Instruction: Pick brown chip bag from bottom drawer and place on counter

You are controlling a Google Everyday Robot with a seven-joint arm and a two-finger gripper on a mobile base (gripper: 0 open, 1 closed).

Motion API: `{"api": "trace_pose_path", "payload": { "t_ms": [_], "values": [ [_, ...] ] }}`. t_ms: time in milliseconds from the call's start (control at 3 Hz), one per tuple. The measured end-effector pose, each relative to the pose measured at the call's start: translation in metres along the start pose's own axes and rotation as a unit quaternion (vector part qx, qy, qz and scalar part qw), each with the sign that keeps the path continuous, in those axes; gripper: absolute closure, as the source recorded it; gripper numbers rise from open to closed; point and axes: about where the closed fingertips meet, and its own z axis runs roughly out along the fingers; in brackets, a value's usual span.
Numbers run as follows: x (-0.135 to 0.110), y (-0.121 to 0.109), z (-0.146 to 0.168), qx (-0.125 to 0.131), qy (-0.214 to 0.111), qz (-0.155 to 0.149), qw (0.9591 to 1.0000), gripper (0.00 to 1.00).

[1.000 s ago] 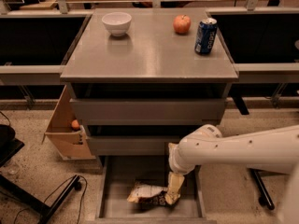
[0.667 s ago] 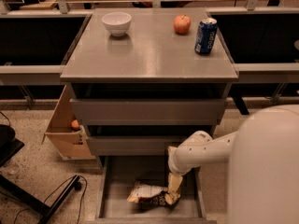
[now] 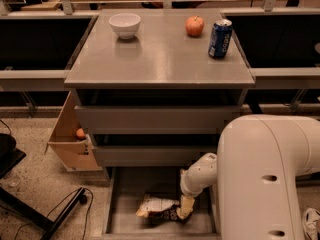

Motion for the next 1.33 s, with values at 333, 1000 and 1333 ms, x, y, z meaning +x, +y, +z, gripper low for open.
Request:
{"api": "trace_pose_path", "payload": {
  "t_ms": [333, 1000, 1333],
  "values": [
    [-0.001, 0.000, 0.000, -0.001, 0.001, -0.001, 1.0000, 0.00],
    [-0.029, 0.027, 0.110, -0.063, -0.029, -0.009, 0.9975, 0.00],
    [-0.039, 0.034, 0.159, -0.086, -0.043, -0.013, 0.9952, 0.19]
  ]
}}
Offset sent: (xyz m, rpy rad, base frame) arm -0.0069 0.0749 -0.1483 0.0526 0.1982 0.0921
